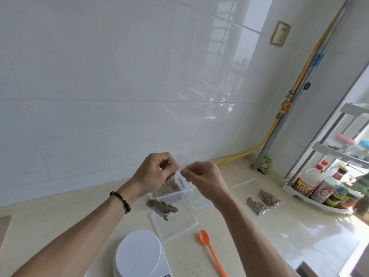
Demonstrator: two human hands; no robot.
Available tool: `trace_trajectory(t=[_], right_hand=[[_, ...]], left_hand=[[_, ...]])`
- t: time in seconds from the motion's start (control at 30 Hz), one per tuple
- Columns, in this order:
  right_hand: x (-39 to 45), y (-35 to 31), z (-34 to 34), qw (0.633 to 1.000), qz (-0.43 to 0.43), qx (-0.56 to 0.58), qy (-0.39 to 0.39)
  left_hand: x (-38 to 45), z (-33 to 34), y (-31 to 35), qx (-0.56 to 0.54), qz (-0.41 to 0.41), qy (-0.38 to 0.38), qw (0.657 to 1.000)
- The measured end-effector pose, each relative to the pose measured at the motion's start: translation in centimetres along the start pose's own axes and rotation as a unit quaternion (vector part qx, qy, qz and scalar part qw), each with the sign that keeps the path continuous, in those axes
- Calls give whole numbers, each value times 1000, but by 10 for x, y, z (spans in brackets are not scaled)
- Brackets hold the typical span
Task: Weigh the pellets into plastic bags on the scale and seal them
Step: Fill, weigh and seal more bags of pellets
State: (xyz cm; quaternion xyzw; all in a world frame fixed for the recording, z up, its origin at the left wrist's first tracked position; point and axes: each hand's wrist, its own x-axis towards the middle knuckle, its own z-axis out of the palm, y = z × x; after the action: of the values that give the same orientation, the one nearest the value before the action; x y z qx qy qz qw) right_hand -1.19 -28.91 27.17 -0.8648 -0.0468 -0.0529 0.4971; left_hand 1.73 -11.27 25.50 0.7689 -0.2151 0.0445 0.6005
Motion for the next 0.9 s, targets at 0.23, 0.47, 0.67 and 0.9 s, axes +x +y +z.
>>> trace_trajectory(t=[0.23,0.47,0.67,0.9], right_hand=[[4,26,-19,999,37,14,14],[17,43,-35,999,13,-12,51],[24,118,-71,989,96,89,-64],[42,252,-137,948,241,165,-128]], left_hand=[[8,4,-2,-70,-69,-26,995],[34,35,-10,14,-54,-27,998],[69,87,-23,-81,-100,-1,992],[145,180,-79,-127,-191,123,966]])
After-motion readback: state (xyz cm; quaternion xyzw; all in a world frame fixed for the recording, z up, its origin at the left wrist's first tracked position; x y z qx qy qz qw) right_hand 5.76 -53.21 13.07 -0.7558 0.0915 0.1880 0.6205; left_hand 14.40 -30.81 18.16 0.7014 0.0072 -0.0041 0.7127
